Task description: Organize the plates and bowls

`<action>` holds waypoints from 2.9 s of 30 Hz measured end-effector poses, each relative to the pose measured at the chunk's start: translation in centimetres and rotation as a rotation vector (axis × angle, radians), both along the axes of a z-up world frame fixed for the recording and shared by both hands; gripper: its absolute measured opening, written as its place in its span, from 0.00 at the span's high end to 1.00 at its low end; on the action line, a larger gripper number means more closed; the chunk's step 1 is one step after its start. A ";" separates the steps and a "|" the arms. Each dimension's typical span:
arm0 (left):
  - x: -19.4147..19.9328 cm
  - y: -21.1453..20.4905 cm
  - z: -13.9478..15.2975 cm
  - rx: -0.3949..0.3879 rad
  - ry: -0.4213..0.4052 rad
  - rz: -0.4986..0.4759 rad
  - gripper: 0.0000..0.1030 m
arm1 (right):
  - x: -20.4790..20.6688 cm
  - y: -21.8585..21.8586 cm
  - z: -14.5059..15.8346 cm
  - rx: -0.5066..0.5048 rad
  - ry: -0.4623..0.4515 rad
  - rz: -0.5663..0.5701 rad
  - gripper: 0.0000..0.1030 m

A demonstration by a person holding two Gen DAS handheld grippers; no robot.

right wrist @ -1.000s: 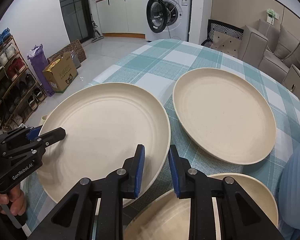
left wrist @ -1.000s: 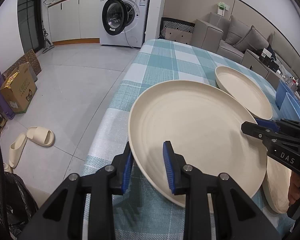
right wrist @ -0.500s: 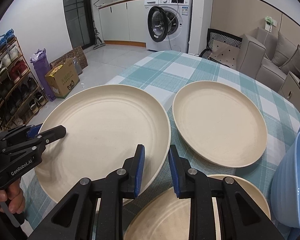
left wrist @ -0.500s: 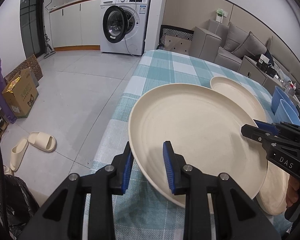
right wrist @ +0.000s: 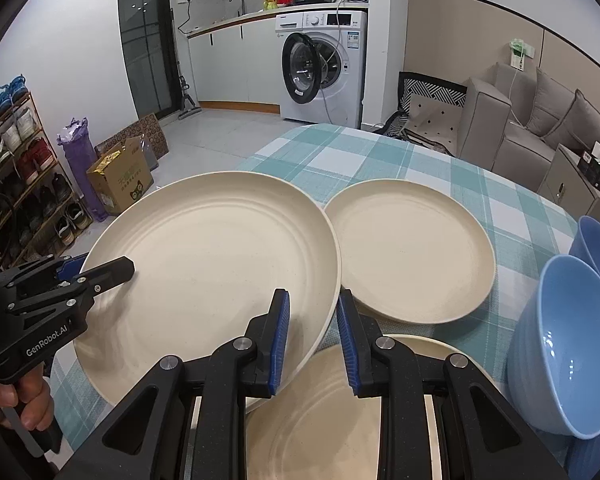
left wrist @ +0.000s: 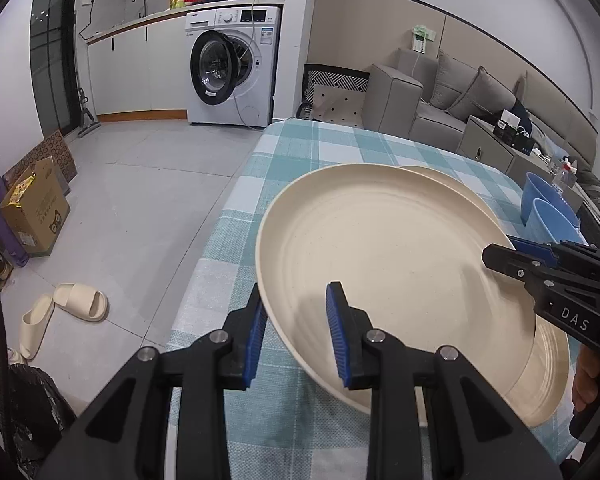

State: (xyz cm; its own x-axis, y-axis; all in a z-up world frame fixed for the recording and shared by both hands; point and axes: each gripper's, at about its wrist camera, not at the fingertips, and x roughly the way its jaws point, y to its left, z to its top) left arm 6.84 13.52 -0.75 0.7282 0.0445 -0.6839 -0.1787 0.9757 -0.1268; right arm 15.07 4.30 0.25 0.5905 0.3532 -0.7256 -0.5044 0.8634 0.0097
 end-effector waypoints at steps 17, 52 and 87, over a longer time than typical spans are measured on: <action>-0.3 -3.4 1.2 0.024 -0.029 -0.061 0.73 | -3.5 -4.1 1.6 0.046 -0.032 -0.070 0.76; -0.5 -10.0 0.9 0.057 -0.030 -0.191 0.73 | -8.1 -11.3 2.2 0.092 -0.027 -0.226 0.76; 0.4 -14.3 -2.2 0.122 0.043 -0.267 0.73 | -8.4 -14.6 -0.7 0.074 0.009 -0.312 0.75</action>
State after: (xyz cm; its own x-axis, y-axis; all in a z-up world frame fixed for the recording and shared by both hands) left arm 7.21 -0.83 -2.95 0.6956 -0.0608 -0.7158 0.0836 0.9965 -0.0034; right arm 6.63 -10.28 -0.41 0.6722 0.2077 -0.7107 -0.2149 0.9733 0.0812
